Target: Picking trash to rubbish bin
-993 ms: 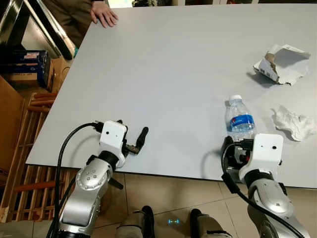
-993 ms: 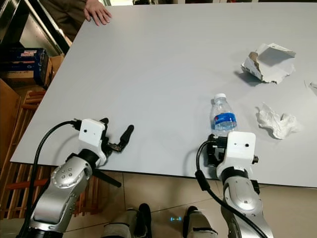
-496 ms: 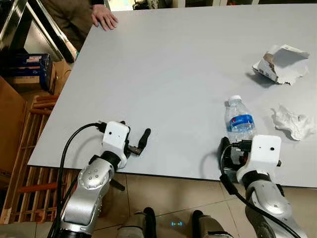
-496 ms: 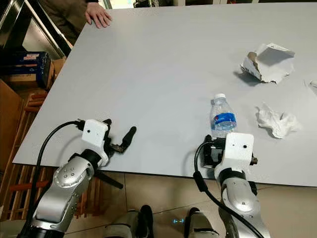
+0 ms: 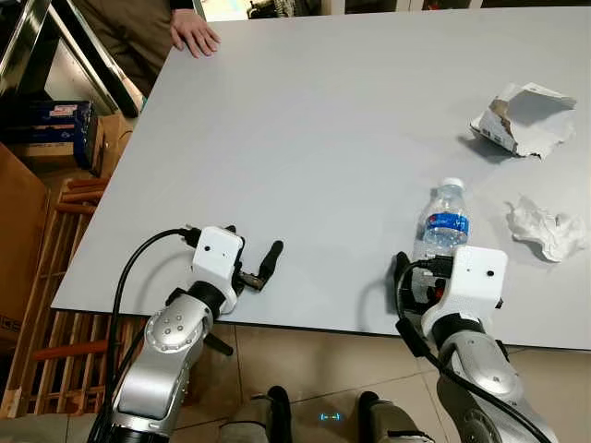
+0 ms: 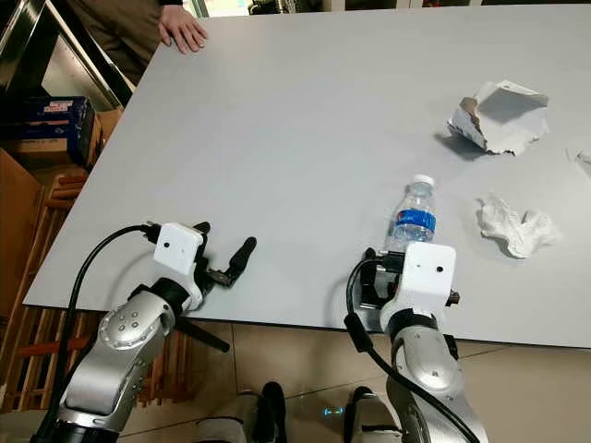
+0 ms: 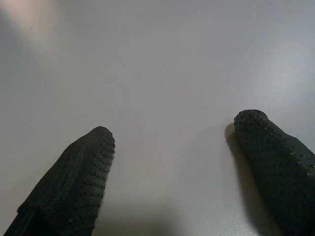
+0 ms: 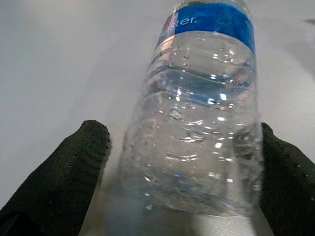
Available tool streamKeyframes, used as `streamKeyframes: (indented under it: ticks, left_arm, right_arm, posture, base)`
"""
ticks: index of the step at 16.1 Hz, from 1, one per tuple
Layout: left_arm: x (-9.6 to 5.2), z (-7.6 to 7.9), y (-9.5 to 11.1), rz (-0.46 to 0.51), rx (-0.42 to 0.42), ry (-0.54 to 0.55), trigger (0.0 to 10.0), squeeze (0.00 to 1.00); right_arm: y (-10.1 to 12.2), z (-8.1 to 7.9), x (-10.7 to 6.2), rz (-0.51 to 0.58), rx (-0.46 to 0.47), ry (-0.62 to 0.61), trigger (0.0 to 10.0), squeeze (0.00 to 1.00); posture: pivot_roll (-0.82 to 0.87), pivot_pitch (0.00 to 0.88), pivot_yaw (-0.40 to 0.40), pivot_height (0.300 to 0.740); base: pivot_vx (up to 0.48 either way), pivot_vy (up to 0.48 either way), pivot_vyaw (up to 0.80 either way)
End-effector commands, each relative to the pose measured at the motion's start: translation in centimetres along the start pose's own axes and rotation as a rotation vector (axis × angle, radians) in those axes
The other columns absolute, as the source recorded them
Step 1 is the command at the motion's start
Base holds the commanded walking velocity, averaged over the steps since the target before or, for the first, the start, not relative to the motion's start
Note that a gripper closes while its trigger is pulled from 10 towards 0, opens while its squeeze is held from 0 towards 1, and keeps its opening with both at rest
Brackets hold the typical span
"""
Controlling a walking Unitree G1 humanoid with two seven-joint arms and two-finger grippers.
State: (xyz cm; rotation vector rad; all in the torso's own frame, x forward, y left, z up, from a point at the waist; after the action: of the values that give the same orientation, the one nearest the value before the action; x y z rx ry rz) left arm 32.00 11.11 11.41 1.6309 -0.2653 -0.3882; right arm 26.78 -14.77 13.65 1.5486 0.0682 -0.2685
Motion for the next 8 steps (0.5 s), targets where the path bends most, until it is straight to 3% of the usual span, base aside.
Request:
streamKeyframes:
  ticks: [1, 5, 8]
  left_arm:
    - [-0.6, 0.5, -2.8, -0.111, -0.001, -0.026, 10.0, 0.0]
    - [-0.5, 0.7, -2.9, -0.117, 0.0, -0.035, 10.0, 0.0]
    - [-0.6, 0.7, -3.2, -0.127, 0.001, -0.041, 10.0, 0.0]
  right_arm:
    - [-0.1, -0.3, -0.2, -0.024, 0.015, 0.001, 10.0, 1.0]
    - [0.0, 0.2, 0.1, -0.036, 0.019, -0.032, 10.0, 1.0]
    - [0.6, -0.3, 0.8, -0.054, 0.126, -0.037, 10.0, 1.0]
  posture:
    - [-0.05, 0.245, 0.127, 0.74]
    - [-0.05, 0.243, 0.126, 0.74]
    - [-0.05, 0.243, 0.127, 0.74]
  base:
    - [0.0, 0.0, 0.0]
    - [0.0, 0.0, 0.0]
    - [0.0, 0.0, 0.0]
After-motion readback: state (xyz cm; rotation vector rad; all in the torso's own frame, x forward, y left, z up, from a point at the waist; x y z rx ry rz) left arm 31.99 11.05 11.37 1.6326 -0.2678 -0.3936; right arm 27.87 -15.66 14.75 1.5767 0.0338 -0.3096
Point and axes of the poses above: a point about 5 cm out from each wrist's last joint towards the gripper, its own x axis pointing out of the wrist towards the gripper, its own y axis along the axis of the wrist's last joint, z = x × y, the point moved 5 cm from there along x, pointing out of the wrist towards the gripper, and after that the axes turned 4 degrees about -x, right-handed, at the moved point
